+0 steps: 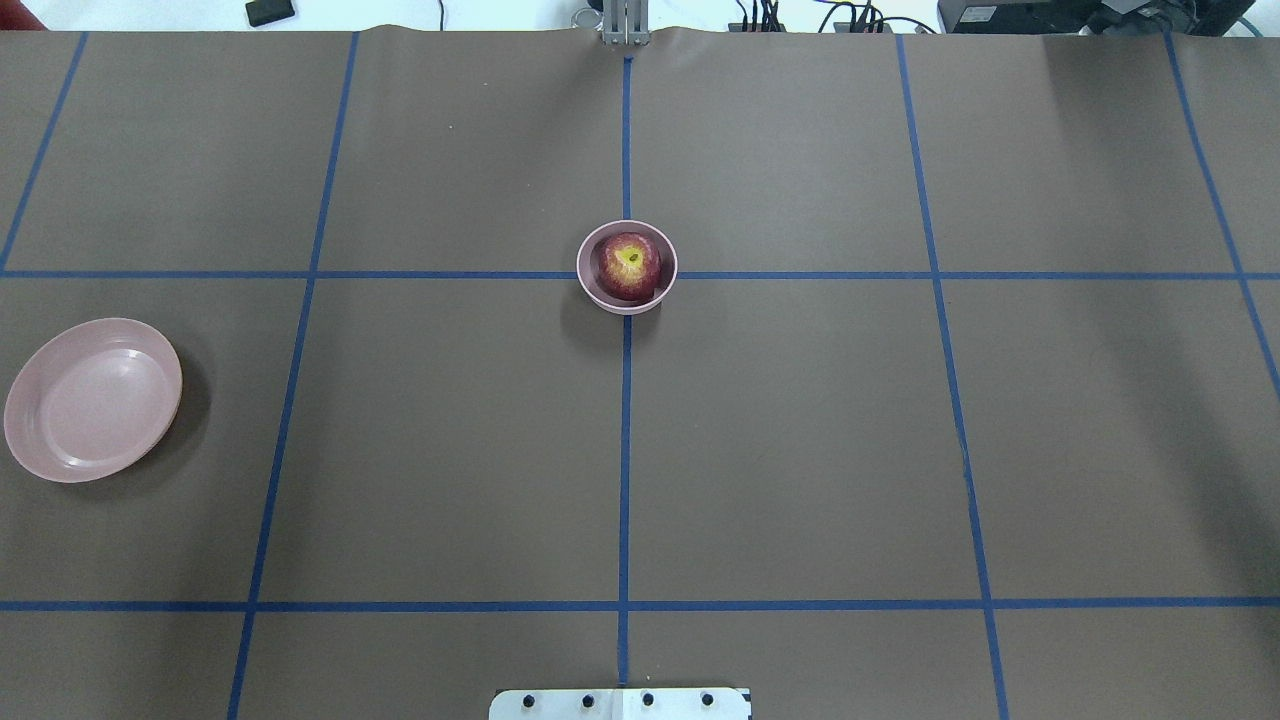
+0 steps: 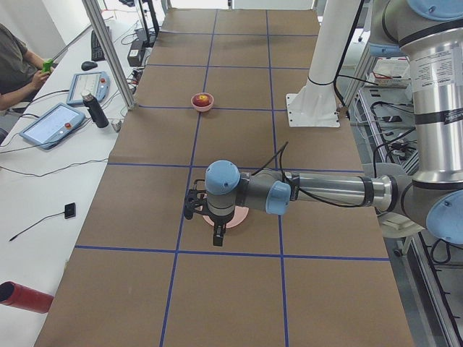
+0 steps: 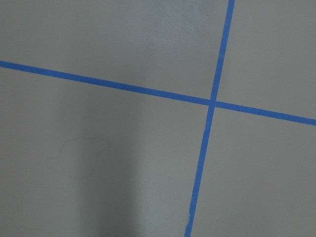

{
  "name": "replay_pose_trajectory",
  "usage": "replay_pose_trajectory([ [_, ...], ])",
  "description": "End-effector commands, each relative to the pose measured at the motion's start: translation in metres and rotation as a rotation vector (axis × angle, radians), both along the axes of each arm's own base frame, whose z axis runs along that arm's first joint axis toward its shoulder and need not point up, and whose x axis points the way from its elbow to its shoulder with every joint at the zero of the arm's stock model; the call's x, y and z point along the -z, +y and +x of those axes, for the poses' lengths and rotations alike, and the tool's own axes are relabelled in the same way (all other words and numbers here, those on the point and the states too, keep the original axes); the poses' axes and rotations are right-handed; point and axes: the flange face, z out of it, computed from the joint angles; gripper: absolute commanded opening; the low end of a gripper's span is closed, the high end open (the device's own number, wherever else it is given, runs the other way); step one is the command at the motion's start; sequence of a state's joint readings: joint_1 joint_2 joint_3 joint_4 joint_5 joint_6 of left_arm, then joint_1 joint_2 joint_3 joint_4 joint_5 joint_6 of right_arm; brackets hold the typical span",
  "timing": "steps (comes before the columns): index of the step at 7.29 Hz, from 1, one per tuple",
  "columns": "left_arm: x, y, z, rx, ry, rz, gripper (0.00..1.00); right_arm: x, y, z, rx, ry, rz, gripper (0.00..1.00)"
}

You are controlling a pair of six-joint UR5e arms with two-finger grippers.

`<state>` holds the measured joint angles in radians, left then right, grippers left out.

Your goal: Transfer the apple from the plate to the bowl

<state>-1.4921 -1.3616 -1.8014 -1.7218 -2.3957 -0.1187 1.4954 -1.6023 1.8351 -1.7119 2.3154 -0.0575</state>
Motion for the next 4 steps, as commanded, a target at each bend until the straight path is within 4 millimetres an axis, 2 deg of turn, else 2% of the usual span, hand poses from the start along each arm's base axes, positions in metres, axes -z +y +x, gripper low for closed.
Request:
replay_pose_trajectory([
  [1,-0.003,0.005,0.0,0.022,0.028,-0.042,0.98,0.0,-0.003,-0.003,0.005,0.008,-0.012,1.0],
  [2,0.002,0.003,0.0,0.065,0.038,-0.077,0.98,-0.001,-0.003,-0.003,0.004,0.006,-0.015,1.0],
  [3,0.022,0.006,0.0,0.06,0.052,-0.031,0.98,-0.003,-0.002,-0.003,0.005,0.008,-0.019,1.0],
  [4,0.028,-0.001,0.001,0.061,0.035,-0.013,0.98,-0.003,-0.002,-0.003,0.006,0.007,-0.018,1.0],
])
